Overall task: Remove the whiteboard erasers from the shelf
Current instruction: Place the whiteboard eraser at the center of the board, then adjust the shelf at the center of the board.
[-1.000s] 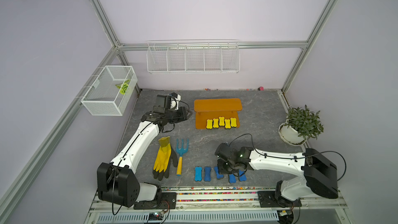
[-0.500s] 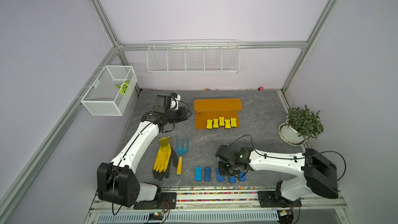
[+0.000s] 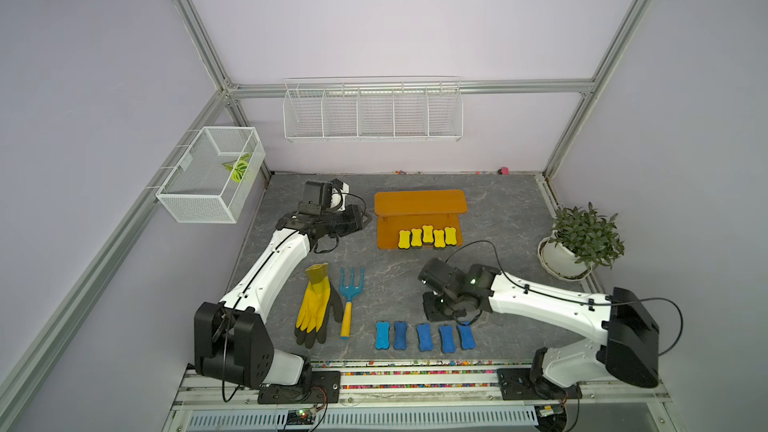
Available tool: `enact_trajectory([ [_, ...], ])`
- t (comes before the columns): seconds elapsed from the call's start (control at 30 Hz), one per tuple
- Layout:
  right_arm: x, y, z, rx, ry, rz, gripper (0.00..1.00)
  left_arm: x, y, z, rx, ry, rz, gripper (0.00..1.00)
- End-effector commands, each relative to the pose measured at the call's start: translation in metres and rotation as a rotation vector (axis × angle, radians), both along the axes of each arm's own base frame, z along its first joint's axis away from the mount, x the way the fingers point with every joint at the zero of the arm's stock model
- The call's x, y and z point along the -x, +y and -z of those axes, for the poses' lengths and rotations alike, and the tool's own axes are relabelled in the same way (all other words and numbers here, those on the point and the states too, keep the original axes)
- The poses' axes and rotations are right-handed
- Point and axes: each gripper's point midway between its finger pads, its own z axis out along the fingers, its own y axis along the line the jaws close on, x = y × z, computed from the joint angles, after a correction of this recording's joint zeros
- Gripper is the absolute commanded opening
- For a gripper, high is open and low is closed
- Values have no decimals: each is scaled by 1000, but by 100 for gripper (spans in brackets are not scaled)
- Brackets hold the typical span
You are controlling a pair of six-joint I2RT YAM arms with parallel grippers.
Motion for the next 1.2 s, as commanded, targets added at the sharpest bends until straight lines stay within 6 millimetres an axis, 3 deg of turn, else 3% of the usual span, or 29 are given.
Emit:
enact_trajectory([
  [0.0, -36, -21, -28, 32, -122, -34, 29, -16, -7, -11, 35, -2, 2, 45],
  [0.17, -110, -49, -86, -32, -307, 46, 34, -35, -12, -3, 34, 15, -7, 46],
  [0.33, -180, -85, -119, -135, -447, 179, 42, -65, -18, 9, 6, 49, -5, 47],
  [0.5, -243, -134, -125, -158, -450, 280, 49, -94, -25, 21, -25, 77, 9, 50],
  [0.63, -281, -152, -105, -178, -400, 304, 61, -104, -29, 35, -31, 109, 18, 50],
  [0.87, -314, -132, -73, -320, -285, 233, 65, -102, -37, 46, 4, 125, 58, 53],
  [1.17, -317, -112, -61, -379, -256, 199, 62, -91, -54, 43, 105, 141, 123, 43],
])
